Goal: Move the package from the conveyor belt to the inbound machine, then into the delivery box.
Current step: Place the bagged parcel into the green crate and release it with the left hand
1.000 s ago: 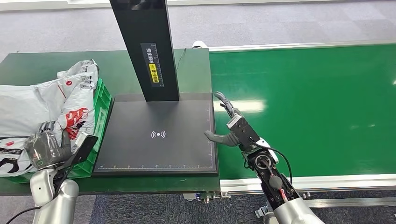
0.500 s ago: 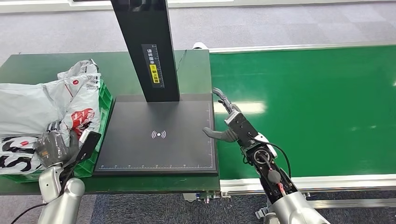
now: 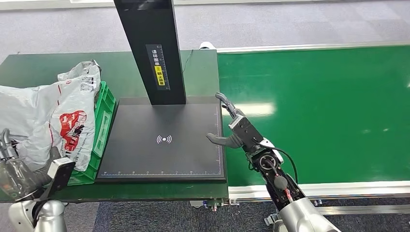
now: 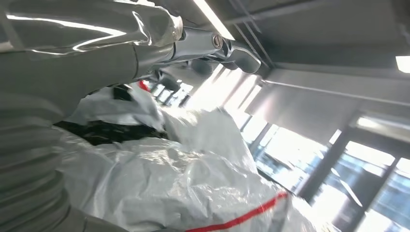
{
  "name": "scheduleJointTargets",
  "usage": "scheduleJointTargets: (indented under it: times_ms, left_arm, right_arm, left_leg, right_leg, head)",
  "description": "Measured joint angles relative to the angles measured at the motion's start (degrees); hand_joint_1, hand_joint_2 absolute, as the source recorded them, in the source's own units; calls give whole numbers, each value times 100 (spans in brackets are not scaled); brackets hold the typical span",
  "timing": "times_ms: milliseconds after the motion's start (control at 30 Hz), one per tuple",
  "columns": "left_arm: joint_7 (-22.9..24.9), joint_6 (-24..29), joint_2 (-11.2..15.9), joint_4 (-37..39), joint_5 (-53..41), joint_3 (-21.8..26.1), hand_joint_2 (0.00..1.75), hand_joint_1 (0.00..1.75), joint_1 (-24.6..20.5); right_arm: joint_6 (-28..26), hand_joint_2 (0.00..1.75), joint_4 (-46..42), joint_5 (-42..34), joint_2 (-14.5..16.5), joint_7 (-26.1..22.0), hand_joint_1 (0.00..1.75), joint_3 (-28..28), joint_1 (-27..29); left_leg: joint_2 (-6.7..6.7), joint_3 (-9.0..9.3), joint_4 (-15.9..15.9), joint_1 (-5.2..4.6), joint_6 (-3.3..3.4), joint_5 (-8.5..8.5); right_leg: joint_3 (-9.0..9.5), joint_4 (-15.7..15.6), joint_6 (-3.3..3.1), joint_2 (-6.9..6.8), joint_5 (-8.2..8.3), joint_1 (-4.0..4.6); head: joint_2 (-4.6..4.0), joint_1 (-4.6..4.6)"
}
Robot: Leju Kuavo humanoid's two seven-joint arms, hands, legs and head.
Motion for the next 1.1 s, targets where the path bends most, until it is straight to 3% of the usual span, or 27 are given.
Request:
scheduleJointTargets:
  times_ms: [267, 700, 933, 1033, 1100]
  left_arm:
    - [-18, 0, -285, -1211, 817, 4, 175, 0, 335]
    - [-18, 0, -396, -1923, 1161, -155, 175, 0, 555]
    - [-19, -3, -397, -2570, 1584, -1030, 175, 0, 971]
    - [-19, -58, -287, -2580, 1957, -1824, 175, 0, 1241]
    - [-19, -432, -153, -2582, 2476, -2475, 175, 0, 1393]
  right_arm:
    - [-17, 175, 116, -28, 42, -42, 0, 75, -82]
    - [-30, 175, 231, -58, 67, -68, 0, 139, -137]
    - [-73, 175, 333, -195, 70, -165, 0, 179, -234]
    - [-79, 175, 366, -244, 62, -215, 0, 187, -278]
    - [-80, 175, 385, -268, 53, -246, 0, 194, -305]
  left_leg:
    - [-2, -6, 0, 0, 0, 0]
    - [0, -7, 0, 0, 0, 0]
    - [-1, -7, 0, -1, 1, -1]
    - [-1, -6, 0, -1, 1, -1]
    - [-2, -6, 0, -1, 1, -1]
  right_leg:
    - [-4, 0, 0, -2, -1, 0]
    - [-6, 0, 0, -1, 0, 1]
    - [-7, -2, 0, -1, -1, -1]
    - [-8, -3, 0, -1, 0, -1]
    - [-7, -3, 0, -1, 0, -1]
  head:
    - [0, 1]
    - [0, 1]
    - [0, 0]
    - [0, 1]
    - [0, 0]
